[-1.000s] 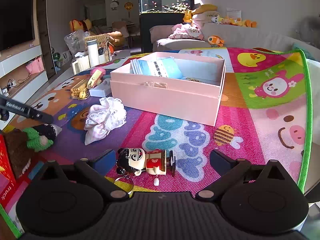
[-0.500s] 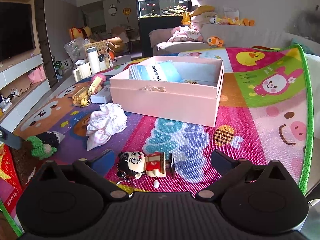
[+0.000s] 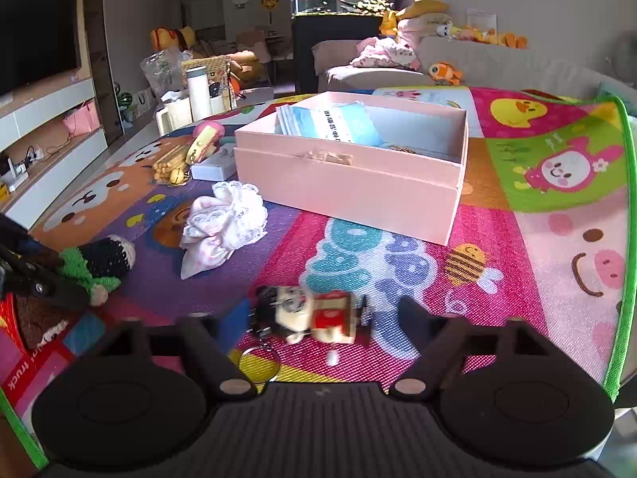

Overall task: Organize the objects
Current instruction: 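Carry the doll and keychain to the pink box and release them inside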

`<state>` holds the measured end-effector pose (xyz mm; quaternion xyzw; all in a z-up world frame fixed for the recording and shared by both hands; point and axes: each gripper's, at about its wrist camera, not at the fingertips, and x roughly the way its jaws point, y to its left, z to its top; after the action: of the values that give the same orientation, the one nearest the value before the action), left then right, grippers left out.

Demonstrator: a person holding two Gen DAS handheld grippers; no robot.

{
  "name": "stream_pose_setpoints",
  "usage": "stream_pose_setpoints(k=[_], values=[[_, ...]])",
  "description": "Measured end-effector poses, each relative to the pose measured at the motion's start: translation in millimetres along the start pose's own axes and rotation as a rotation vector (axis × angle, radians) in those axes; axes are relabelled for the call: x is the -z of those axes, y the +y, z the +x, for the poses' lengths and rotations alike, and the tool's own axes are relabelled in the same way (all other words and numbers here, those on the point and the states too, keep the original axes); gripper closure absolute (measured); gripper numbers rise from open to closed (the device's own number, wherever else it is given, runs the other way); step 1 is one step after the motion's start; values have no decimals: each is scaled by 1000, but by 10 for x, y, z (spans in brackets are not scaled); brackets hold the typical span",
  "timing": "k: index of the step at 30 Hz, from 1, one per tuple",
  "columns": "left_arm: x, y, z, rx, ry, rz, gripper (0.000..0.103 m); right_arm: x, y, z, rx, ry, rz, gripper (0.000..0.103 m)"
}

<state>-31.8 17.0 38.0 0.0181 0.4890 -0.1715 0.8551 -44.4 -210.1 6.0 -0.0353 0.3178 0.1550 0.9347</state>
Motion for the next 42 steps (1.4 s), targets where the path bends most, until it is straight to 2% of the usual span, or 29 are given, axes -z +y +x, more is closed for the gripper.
stream_pose_setpoints(k=[5, 10, 14, 17, 19, 22, 26, 29, 30, 32, 35, 37, 40, 42], values=[[50, -75, -80, 7, -36, 71, 45, 15, 23, -99, -7, -43, -2, 40], [23, -155, -215, 69, -50, 95, 50, 19, -18, -221, -8, -75, 4, 40], [-169, -240, -356, 118, -93, 93, 53, 20, -138, -352, -2, -111, 44, 40], [-538, -317, -459, 170, -170, 89, 59, 13, -240, -446, 2, -139, 73, 40], [-881, -444, -467, 173, -242, 133, 60, -4, -296, -492, 7, -157, 86, 40], [-1430, -622, -288, 178, -287, 172, 60, -29, -375, -548, 14, -184, 109, 40], [-2122, -691, 310, 215, -171, 131, 62, -31, -496, -563, 15, -191, 147, 40], [-2453, -737, 615, 163, -151, 86, 72, -16, -573, -547, 22, -182, 166, 40], [-2519, -779, 749, 143, -153, 89, 81, -12, -599, -531, 23, -179, 172, 40], [-2558, -881, 1015, 109, -129, 118, 80, -8, -643, -499, 25, -171, 184, 40], [-2468, -986, 1282, 35, -172, 192, 78, -9, -682, -455, 29, -164, 196, 40], [-2406, -955, 1387, 7, -165, 218, 78, -9, -694, -439, 26, -163, 196, 40], [-2299, -843, 1290, 66, -130, 205, 78, -17, -705, -419, 25, -159, 190, 40], [-2215, -703, 1064, 124, -186, 153, 78, -39, -711, -389, 26, -155, 186, 40]])
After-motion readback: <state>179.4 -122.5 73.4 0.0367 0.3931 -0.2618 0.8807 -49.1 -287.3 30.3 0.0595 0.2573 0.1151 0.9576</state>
